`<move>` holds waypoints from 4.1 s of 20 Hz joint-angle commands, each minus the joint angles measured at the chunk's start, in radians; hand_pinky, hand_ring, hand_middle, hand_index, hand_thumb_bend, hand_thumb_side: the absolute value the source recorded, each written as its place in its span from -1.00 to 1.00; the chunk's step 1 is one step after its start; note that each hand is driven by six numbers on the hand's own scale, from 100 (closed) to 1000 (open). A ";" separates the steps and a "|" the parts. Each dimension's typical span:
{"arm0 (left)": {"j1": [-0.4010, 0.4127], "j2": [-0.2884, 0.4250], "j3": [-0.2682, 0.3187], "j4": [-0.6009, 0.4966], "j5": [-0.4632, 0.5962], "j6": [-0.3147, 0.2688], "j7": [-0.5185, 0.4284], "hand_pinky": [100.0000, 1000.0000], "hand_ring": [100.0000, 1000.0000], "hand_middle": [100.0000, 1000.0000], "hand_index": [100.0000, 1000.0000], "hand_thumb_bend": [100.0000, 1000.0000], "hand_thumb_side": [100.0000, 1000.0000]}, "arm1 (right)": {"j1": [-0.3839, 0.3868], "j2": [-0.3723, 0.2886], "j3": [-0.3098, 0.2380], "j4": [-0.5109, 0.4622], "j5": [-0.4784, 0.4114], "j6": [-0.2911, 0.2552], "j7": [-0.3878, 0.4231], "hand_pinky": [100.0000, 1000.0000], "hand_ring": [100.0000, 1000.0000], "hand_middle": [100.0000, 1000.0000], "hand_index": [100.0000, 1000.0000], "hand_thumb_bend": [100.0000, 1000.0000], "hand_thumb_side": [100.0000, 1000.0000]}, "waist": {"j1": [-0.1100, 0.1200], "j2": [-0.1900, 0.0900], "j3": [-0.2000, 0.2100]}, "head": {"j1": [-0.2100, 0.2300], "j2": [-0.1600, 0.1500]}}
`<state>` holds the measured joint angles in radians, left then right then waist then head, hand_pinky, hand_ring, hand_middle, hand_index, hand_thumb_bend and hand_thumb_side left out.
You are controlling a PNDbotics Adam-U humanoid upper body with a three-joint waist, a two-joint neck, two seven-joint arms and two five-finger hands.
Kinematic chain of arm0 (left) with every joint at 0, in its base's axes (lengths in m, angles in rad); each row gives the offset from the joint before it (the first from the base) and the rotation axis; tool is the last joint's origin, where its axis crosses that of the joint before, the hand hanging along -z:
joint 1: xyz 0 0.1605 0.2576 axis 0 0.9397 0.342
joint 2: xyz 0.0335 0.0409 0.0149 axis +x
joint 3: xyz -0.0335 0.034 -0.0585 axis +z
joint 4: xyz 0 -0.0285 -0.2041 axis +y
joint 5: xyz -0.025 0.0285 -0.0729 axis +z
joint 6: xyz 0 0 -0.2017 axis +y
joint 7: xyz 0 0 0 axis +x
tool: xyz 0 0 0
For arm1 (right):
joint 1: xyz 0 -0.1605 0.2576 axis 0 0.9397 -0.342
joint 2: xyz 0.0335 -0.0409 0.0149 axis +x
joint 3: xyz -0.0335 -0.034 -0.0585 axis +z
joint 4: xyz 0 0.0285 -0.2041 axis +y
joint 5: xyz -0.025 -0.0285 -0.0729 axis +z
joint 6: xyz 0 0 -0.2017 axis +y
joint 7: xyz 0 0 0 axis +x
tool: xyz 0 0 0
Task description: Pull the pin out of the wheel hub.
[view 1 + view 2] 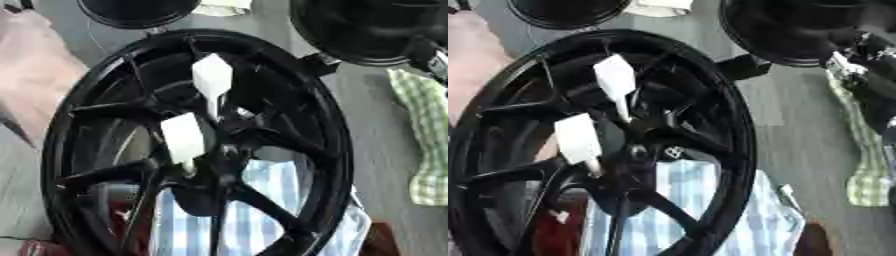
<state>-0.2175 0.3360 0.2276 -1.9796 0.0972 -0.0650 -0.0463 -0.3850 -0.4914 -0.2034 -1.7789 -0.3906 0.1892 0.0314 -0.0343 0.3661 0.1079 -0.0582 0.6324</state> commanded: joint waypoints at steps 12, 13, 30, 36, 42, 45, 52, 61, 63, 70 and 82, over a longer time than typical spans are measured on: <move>-0.050 0.100 -0.015 -0.020 -0.013 -0.019 -0.005 0.34 0.26 0.15 0.46 -1.00 0.42 | -0.015 -0.024 0.003 -0.023 -0.006 -0.002 0.008 0.74 0.43 0.40 0.35 -0.41 -0.74 | -0.001 -0.038 -0.013 | 0.039 0.043; -0.054 0.115 -0.019 -0.020 -0.015 -0.022 -0.005 0.34 0.27 0.15 0.46 -1.00 0.41 | -0.014 -0.024 0.004 -0.023 -0.006 -0.003 0.008 0.74 0.43 0.40 0.35 -0.41 -0.74 | -0.001 -0.041 -0.014 | 0.043 0.046; -0.238 0.670 -0.216 0.009 -0.219 -0.134 -0.200 0.39 0.36 0.23 0.49 -1.00 0.16 | 0.011 -0.049 0.021 -0.009 0.002 -0.003 0.021 0.73 0.43 0.40 0.35 -0.42 -0.74 | 0.026 -0.090 -0.037 | 0.060 0.069; -0.324 0.800 -0.316 0.021 -0.282 -0.218 -0.382 0.42 0.42 0.28 0.50 -1.00 0.08 | 0.009 -0.062 0.033 -0.002 0.006 -0.006 0.033 0.73 0.43 0.40 0.35 -0.42 -0.73 | 0.029 -0.095 -0.042 | 0.056 0.068; -0.469 0.800 -0.400 0.047 -0.310 -0.307 -0.632 0.44 0.45 0.32 0.52 -1.00 0.15 | 0.006 -0.070 0.043 0.005 0.010 -0.010 0.044 0.73 0.43 0.41 0.35 -0.43 -0.73 | 0.028 -0.101 -0.053 | 0.045 0.058; -0.549 0.765 -0.435 0.086 -0.310 -0.318 -0.727 0.45 0.47 0.35 0.54 -1.00 0.19 | 0.005 -0.070 0.045 0.007 0.010 -0.012 0.047 0.73 0.43 0.41 0.35 -0.43 -0.73 | 0.025 -0.103 -0.061 | 0.043 0.056; -0.722 0.670 -0.531 0.256 -0.312 -0.334 -0.857 0.46 0.50 0.38 0.57 -1.00 0.27 | 0.007 -0.069 0.049 0.011 0.009 -0.012 0.053 0.73 0.43 0.41 0.35 -0.43 -0.73 | 0.024 -0.109 -0.063 | 0.080 0.069; -0.887 0.521 -0.643 0.506 -0.340 -0.367 -0.861 0.52 0.60 0.49 0.70 -1.00 0.29 | 0.008 -0.068 0.056 0.015 0.010 -0.010 0.063 0.73 0.43 0.41 0.35 -0.43 -0.73 | 0.025 -0.119 -0.065 | 0.101 0.076; -0.910 0.490 -0.659 0.551 -0.341 -0.360 -0.861 0.55 0.64 0.52 0.72 -0.93 0.27 | 0.008 -0.067 0.056 0.015 0.010 -0.010 0.064 0.73 0.43 0.41 0.35 -0.43 -0.73 | 0.025 -0.119 -0.067 | 0.104 0.074; -0.968 0.398 -0.692 0.673 -0.359 -0.367 -0.861 0.60 0.69 0.59 0.78 -0.57 -0.02 | 0.005 -0.063 0.059 0.015 0.009 -0.007 0.069 0.73 0.43 0.41 0.35 -0.44 -0.72 | 0.028 -0.117 -0.079 | 0.112 0.065; -0.998 0.324 -0.715 0.776 -0.412 -0.433 -0.861 0.68 0.77 0.69 0.86 -0.22 0.11 | -0.005 -0.059 0.062 0.014 0.007 -0.003 0.076 0.73 0.42 0.40 0.35 -0.44 -0.71 | 0.032 -0.100 -0.098 | 0.122 0.051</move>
<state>-1.1889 0.6492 -0.4888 -1.2026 -0.3077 -0.3489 -0.7692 -0.3778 -0.5257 -0.1355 -1.7533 -0.3822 0.1862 0.1057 -0.0023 0.2821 0.0118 0.0601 0.6951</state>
